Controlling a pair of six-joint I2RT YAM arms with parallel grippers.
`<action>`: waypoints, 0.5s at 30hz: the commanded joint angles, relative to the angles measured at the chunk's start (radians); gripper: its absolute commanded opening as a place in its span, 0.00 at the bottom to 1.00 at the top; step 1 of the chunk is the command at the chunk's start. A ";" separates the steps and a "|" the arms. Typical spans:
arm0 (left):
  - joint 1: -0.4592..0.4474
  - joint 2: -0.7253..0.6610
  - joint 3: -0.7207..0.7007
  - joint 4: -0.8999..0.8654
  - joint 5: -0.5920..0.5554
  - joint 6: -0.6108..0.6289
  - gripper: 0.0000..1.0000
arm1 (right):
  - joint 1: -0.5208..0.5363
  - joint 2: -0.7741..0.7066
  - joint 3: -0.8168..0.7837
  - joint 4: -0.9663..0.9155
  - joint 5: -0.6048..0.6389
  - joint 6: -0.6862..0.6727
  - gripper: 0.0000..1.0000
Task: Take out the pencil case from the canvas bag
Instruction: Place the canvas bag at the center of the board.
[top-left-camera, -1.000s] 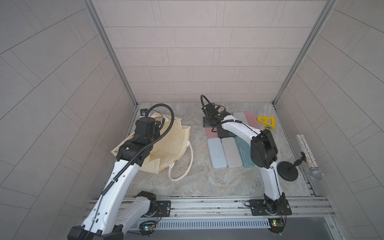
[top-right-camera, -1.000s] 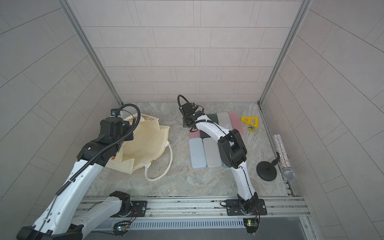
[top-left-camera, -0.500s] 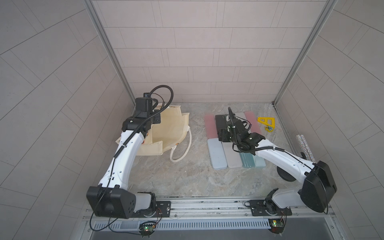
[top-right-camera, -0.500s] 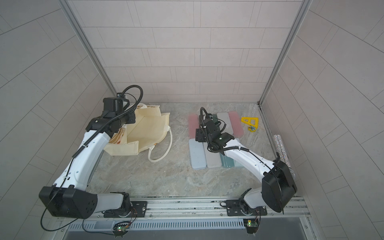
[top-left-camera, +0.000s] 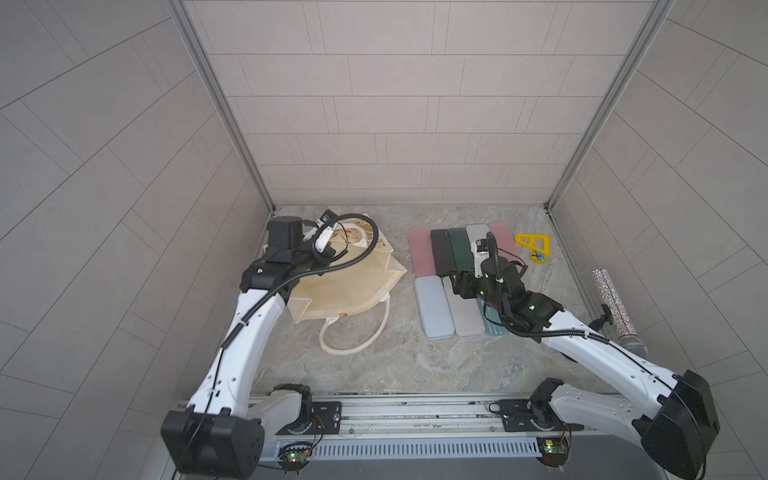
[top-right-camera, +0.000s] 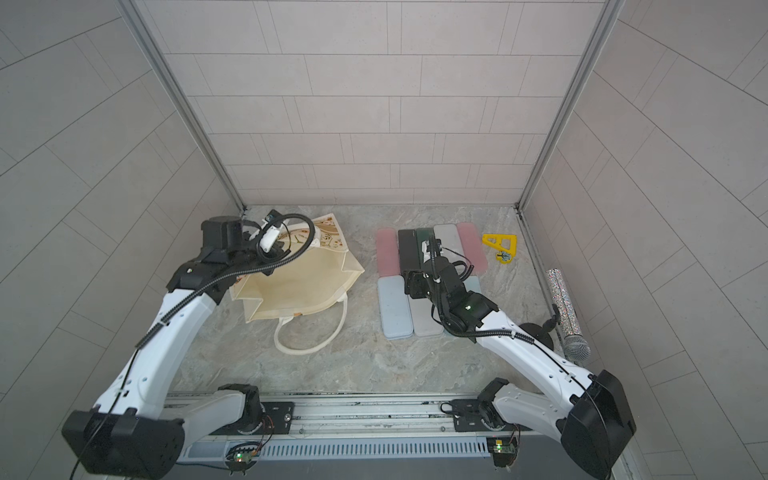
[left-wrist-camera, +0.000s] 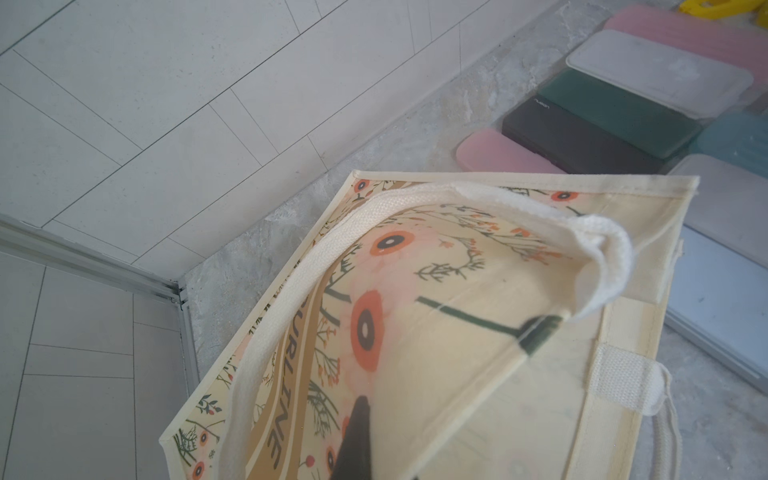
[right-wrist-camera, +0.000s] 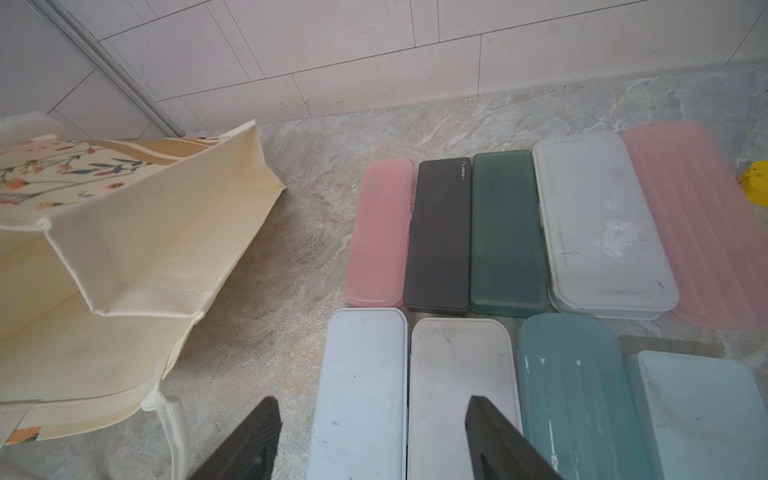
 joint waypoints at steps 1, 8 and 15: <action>0.001 -0.080 -0.122 0.127 0.042 0.145 0.00 | 0.003 -0.007 -0.010 0.047 -0.017 -0.010 0.73; -0.001 -0.248 -0.328 0.168 0.133 0.135 0.00 | 0.003 -0.008 -0.030 0.082 -0.047 -0.006 0.73; 0.001 -0.272 -0.340 0.154 0.305 0.186 0.00 | 0.003 -0.014 -0.041 0.082 -0.045 -0.002 0.72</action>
